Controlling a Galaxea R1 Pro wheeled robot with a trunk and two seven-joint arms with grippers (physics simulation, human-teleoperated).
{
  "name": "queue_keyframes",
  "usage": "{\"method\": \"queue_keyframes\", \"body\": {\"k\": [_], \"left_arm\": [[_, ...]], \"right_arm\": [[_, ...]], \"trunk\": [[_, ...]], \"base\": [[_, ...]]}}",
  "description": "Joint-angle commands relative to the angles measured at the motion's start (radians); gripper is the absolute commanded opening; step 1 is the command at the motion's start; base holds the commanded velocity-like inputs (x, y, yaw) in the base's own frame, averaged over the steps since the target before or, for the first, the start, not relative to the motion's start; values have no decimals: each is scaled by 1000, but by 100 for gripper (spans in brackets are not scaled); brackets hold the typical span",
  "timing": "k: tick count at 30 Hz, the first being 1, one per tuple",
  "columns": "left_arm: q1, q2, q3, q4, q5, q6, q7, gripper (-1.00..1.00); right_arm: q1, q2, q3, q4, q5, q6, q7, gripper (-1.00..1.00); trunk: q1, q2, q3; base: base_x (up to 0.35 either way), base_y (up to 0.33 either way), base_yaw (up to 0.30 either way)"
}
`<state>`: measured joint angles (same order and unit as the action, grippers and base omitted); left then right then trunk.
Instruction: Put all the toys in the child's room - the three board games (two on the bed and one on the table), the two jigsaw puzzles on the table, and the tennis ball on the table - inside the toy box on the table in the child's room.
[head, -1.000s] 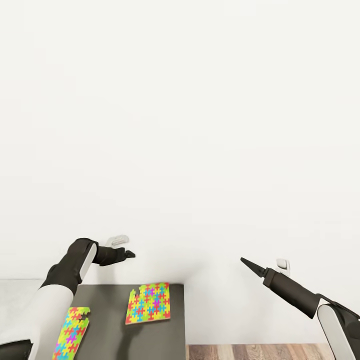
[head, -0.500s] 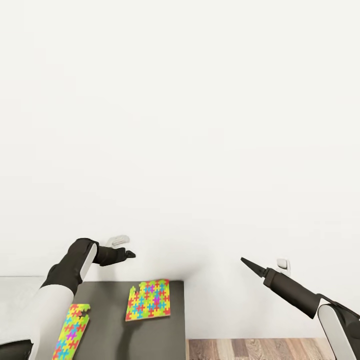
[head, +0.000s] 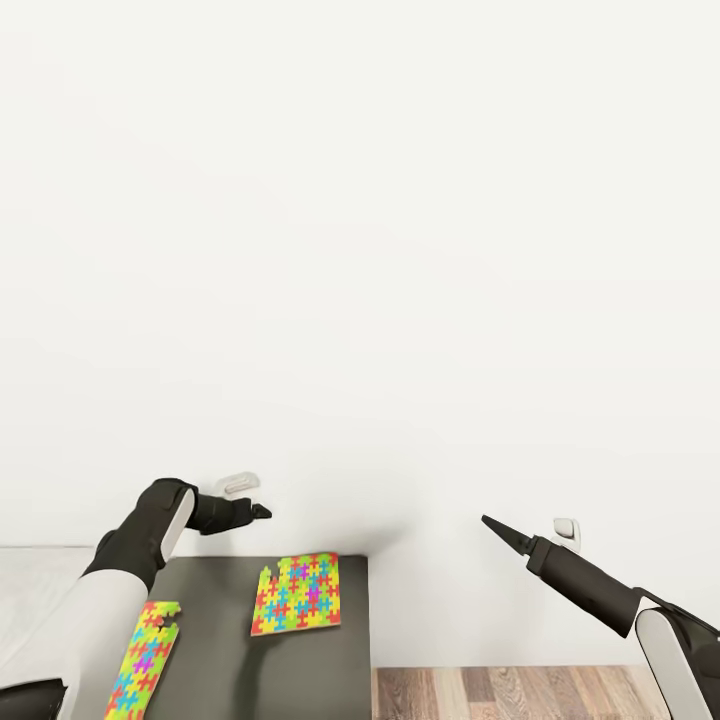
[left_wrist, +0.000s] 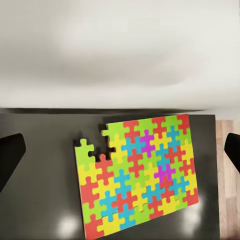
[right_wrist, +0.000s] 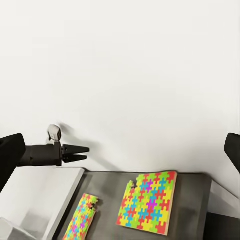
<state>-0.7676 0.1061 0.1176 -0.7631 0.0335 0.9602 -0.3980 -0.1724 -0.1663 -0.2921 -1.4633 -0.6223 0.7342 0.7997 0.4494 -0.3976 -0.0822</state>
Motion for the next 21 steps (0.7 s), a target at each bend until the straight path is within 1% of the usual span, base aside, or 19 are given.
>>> {"method": "queue_keyframes", "body": {"k": [1, 21], "left_arm": [[-1, 0, 2, 2, 3, 6, -1, 100], [-1, 0, 1, 13, 3, 3, -3, 100]], "right_arm": [[-1, 0, -1, 0, -3, 7, 1, 100], [-1, 1, -1, 0, -1, 8, 1, 100]], "trunk": [[1, -2, -4], [1, -2, -37]], "base": [[0, 0, 0], [0, 0, 0]]}}
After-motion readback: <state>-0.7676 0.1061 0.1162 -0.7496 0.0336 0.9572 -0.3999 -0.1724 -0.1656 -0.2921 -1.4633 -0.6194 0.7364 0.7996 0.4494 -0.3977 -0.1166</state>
